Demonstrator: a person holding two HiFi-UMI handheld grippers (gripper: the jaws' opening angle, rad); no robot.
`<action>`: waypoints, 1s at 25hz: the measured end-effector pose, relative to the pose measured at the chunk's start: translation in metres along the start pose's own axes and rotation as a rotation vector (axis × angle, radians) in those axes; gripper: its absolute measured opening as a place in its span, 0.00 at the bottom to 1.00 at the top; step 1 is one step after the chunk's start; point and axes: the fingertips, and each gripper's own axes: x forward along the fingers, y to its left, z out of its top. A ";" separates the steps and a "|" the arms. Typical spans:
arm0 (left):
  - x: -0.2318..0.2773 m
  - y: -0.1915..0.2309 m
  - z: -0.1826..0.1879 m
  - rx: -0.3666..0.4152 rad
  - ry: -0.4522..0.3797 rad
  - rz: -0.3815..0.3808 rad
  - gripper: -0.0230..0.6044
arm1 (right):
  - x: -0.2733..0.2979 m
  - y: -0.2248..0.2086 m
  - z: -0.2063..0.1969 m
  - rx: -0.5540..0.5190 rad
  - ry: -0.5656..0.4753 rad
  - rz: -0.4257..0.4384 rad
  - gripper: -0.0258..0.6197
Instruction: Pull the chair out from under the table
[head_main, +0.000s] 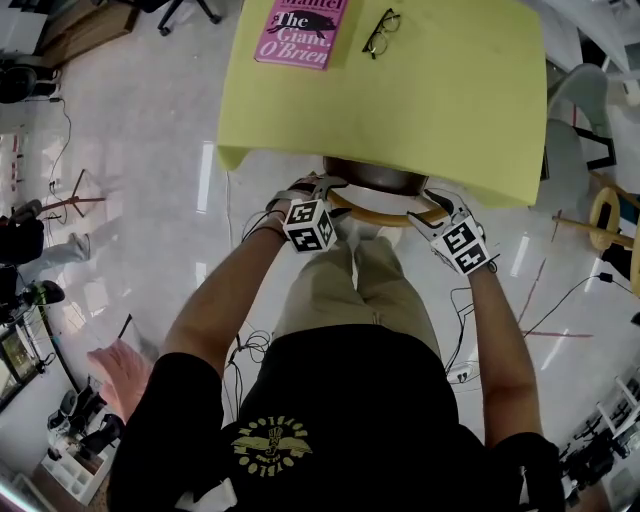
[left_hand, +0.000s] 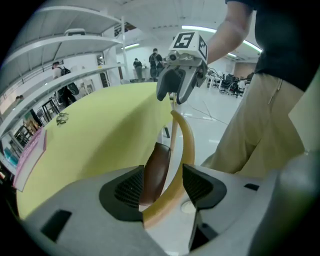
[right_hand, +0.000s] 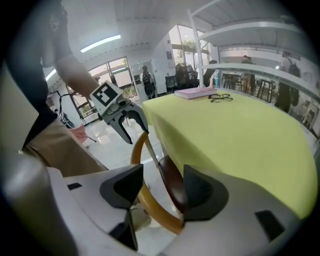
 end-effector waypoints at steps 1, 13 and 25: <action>0.005 -0.002 -0.003 0.010 0.016 -0.012 0.38 | 0.006 0.003 -0.008 -0.019 0.028 0.013 0.38; 0.025 -0.024 -0.031 0.073 0.144 -0.176 0.41 | 0.049 0.028 -0.086 -0.232 0.344 0.169 0.39; 0.059 -0.027 -0.053 0.240 0.237 -0.193 0.41 | 0.069 0.027 -0.110 -0.387 0.466 0.165 0.39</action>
